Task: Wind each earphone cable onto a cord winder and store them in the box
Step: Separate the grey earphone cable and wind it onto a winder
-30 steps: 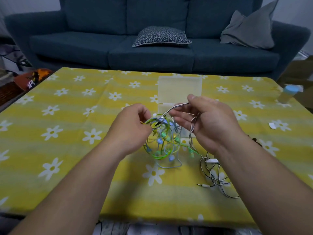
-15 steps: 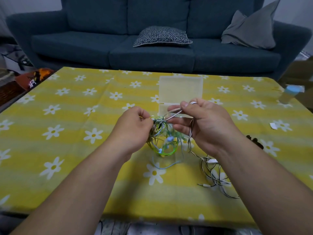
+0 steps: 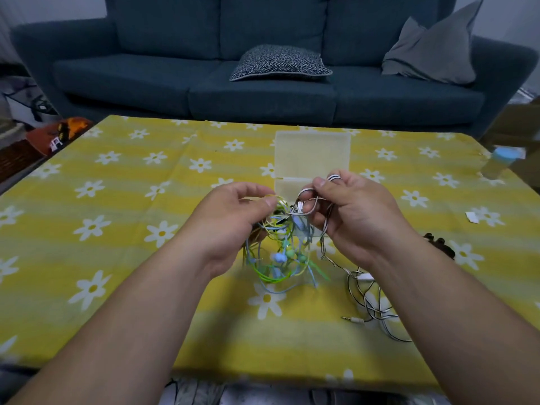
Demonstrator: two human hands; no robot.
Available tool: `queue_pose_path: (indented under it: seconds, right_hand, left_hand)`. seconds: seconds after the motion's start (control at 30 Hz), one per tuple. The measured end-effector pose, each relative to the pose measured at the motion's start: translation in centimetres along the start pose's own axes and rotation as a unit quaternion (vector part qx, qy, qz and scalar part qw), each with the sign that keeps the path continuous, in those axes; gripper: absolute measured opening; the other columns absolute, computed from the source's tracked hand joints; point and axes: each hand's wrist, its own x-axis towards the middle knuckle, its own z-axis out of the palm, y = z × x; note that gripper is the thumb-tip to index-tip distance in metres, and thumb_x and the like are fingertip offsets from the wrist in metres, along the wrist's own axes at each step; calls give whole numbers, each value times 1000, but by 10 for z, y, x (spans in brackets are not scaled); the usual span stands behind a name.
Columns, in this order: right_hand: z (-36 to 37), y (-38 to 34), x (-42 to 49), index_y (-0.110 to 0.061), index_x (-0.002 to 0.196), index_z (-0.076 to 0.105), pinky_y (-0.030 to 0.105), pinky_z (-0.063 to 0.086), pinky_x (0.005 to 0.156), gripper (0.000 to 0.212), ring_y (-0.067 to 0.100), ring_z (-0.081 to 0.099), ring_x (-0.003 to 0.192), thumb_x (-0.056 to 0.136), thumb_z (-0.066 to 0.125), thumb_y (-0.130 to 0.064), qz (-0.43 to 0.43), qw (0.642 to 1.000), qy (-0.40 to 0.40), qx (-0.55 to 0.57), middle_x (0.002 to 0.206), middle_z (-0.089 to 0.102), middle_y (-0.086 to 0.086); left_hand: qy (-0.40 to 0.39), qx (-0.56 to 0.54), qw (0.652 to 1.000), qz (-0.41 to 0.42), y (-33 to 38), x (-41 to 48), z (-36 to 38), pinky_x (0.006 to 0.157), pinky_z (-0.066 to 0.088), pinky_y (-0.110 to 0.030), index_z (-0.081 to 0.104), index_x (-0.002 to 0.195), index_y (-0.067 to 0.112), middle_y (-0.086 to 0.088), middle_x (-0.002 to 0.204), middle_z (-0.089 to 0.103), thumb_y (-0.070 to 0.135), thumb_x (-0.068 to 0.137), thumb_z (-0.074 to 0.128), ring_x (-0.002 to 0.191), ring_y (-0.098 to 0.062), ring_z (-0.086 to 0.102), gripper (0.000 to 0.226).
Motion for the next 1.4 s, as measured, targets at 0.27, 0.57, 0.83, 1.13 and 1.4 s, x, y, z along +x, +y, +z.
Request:
queue_pose_path:
  seconds: [0.27, 0.57, 0.83, 1.13, 1.4]
  right_hand:
    - [-2, -1, 2, -7, 95, 44, 22, 50, 45, 7, 20, 66, 52, 101, 47, -5, 11, 995, 28, 97, 69, 68, 13]
    - [-9, -2, 7, -6, 94, 47, 20, 46, 43, 7, 16, 61, 50, 100, 50, -5, 25, 993, 70, 94, 70, 66, 12]
    - [-4, 2, 2, -4, 92, 51, 22, 37, 46, 10, 13, 54, 49, 94, 60, -6, -1, 999, 30, -13, 73, 65, 6]
    - [-1, 13, -3, 1, 80, 51, 19, 44, 46, 28, 14, 61, 53, 76, 78, 3, -96, 951, -19, -292, 72, 59, 14]
    - [-2, 17, 0, -17, 55, 48, 33, 43, 57, 41, 21, 55, 56, 78, 71, 8, -103, 949, -28, -297, 63, 54, 11]
  left_hand:
    - [-93, 120, 987, 47, 0, -2, -8, 56, 47, -16, 70, 106, 8, 1, 78, 71, -7, 87, 65, 65, -6, 59, 25]
    - [-19, 35, 999, 1, 2, -2, -5, 64, 47, -28, 74, 93, 11, -8, 84, 69, 9, 91, 65, 70, -16, 60, 9]
    - [41, 59, 997, 15, -3, -1, 3, 56, 44, -25, 71, 81, 15, 0, 70, 67, 14, 92, 66, 62, -16, 55, 13]
    - [66, 287, 946, 137, -7, -1, 5, 59, 51, -33, 76, 78, 19, -1, 68, 73, 20, 91, 67, 66, -21, 66, 16]
    - [56, 350, 921, 163, -6, 1, 5, 53, 39, -27, 71, 76, 20, 6, 59, 61, 22, 93, 64, 53, -12, 51, 19]
